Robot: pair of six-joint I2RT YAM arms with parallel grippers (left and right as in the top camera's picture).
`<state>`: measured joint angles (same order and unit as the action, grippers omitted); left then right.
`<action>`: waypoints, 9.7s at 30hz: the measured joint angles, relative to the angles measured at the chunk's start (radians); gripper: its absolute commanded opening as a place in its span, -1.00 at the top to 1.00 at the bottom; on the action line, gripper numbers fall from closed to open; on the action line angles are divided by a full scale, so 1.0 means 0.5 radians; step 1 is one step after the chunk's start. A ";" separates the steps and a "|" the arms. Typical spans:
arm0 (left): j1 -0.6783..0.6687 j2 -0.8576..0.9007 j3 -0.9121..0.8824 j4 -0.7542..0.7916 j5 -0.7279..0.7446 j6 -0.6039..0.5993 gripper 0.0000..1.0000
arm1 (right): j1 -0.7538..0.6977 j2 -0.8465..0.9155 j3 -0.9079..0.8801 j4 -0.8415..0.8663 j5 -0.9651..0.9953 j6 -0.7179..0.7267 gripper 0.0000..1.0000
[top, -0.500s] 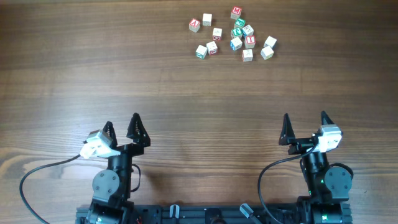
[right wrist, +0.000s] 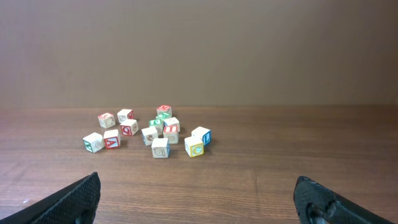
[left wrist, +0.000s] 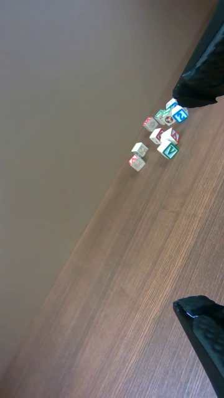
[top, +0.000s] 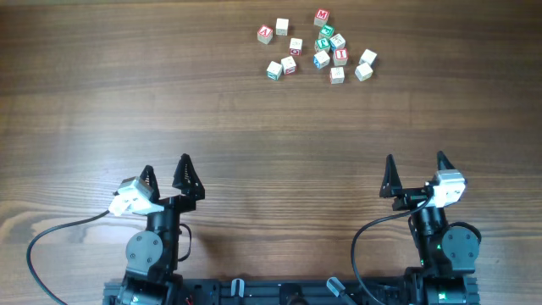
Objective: Form a circle
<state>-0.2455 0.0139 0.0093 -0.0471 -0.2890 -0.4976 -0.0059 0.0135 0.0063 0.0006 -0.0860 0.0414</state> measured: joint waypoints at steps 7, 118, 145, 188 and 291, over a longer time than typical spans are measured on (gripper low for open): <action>0.000 0.000 0.000 0.000 0.000 0.001 -1.00 | 0.000 0.000 0.000 0.000 -0.001 0.000 -0.99; 0.000 2.403 2.307 -1.012 0.818 0.372 -0.99 | 0.000 0.000 0.000 0.000 0.000 0.000 -1.00; 0.000 2.560 2.333 -0.811 0.861 0.372 -0.96 | 0.000 0.000 0.000 0.000 0.000 0.000 -0.99; -0.285 4.479 3.900 -1.385 0.768 0.772 -0.82 | 0.000 0.000 0.000 0.000 -0.001 0.000 -0.99; -0.489 4.076 3.055 -1.559 0.961 1.073 -1.00 | 0.000 0.000 0.000 0.000 0.000 0.000 -0.99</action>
<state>-0.4900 2.0521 1.5368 -0.8265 0.1917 0.0387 -0.0059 0.0135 0.0063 0.0006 -0.0860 0.0414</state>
